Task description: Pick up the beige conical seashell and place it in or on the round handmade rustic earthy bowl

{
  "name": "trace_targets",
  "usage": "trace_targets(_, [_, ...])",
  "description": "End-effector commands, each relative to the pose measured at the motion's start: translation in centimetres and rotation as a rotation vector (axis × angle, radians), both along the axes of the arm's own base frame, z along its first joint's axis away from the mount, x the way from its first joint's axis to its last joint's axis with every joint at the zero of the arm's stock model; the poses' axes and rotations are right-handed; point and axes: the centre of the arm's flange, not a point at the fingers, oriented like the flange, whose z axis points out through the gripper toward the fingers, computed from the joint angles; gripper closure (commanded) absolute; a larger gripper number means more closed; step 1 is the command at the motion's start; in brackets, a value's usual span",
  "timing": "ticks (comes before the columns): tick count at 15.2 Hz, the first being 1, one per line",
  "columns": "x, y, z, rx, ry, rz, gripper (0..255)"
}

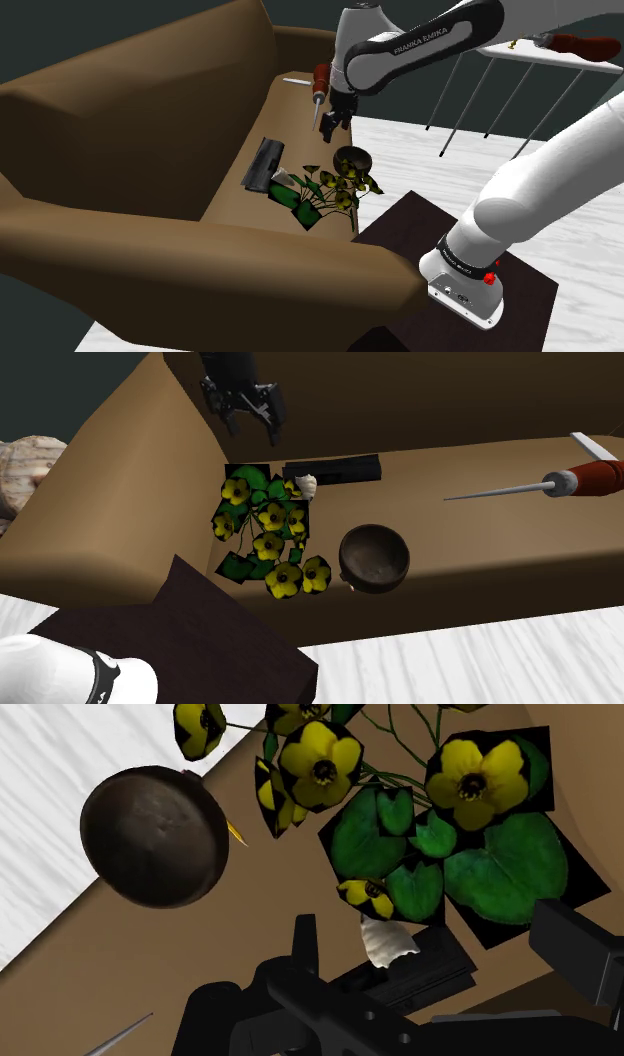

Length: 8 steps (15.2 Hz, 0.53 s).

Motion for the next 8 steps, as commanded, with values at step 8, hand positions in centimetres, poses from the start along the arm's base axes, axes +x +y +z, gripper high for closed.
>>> trace_targets(8, [7.2,2.6,-8.8,-0.034,-0.035,-0.010,0])
